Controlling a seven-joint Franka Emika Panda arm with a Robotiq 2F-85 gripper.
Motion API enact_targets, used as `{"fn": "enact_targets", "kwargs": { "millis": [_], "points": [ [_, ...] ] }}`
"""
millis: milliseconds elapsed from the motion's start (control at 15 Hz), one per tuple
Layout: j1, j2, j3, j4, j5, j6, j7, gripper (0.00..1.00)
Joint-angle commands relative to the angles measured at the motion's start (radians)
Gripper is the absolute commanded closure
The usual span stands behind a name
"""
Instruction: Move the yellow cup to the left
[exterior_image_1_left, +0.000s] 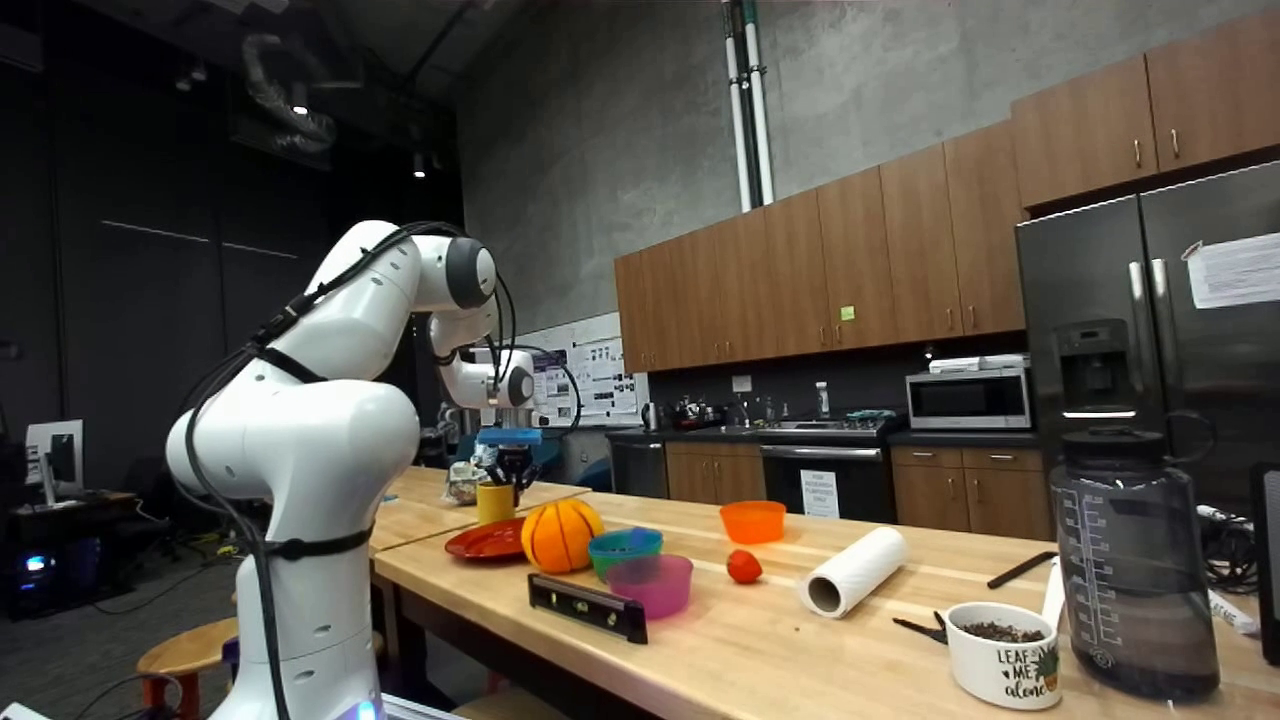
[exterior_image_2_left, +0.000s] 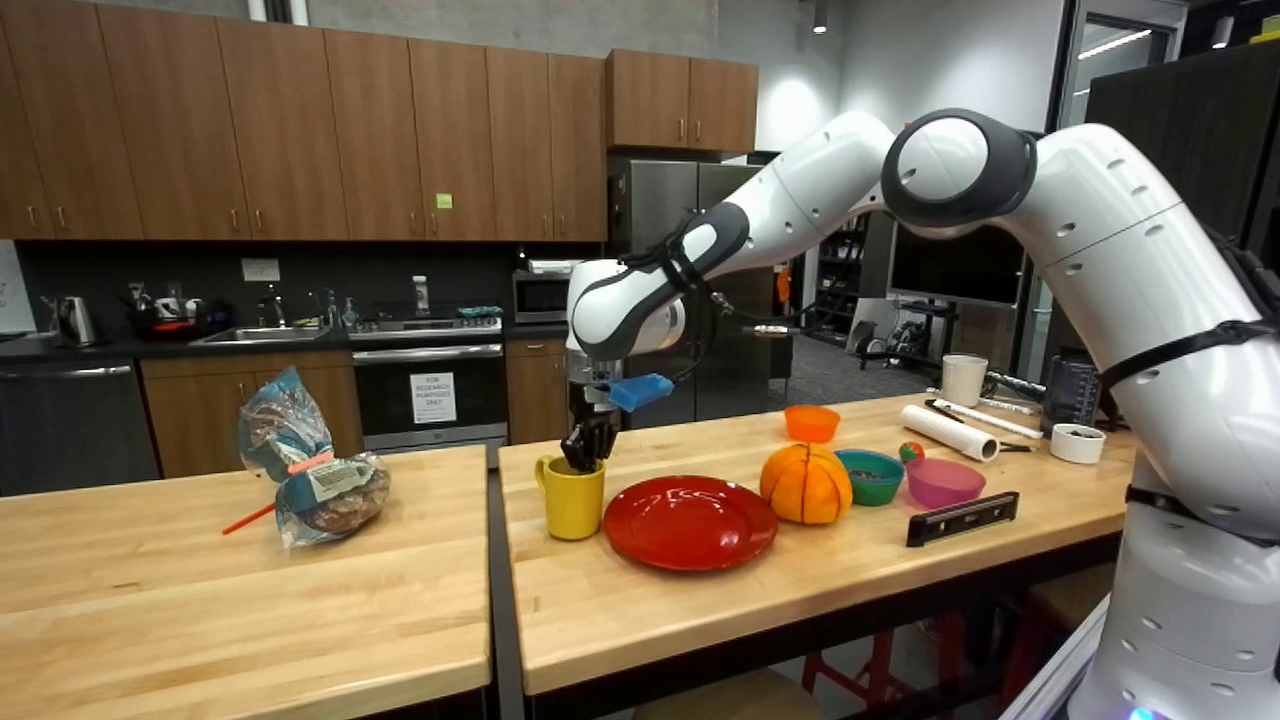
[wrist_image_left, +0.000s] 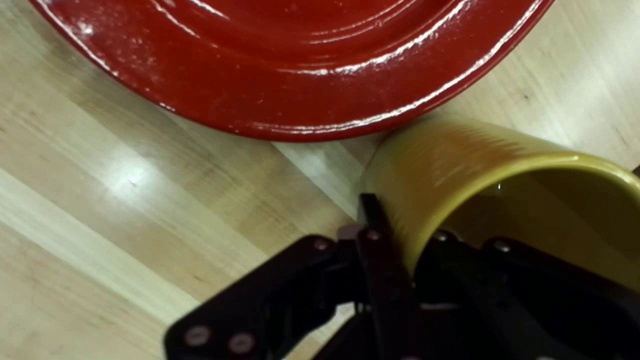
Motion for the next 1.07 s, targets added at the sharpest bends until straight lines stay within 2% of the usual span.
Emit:
{"fn": "enact_targets", "kwargs": {
  "millis": [0,67,333,667,800,1000],
  "points": [
    [0.019,-0.030,-0.002,-0.076,-0.014,0.029,0.022,0.85],
    [0.022,-0.032,-0.002,-0.080,-0.013,0.032,0.024,0.64],
    [0.024,-0.039,0.000,-0.106,-0.015,0.029,0.013,0.40],
    [-0.016,-0.097,0.021,-0.121,0.034,0.009,-0.031,0.07],
    [-0.032,-0.133,0.031,-0.136,0.060,0.001,-0.057,0.00],
    [-0.057,-0.192,0.043,-0.157,0.097,-0.018,-0.107,0.00]
  ]
}}
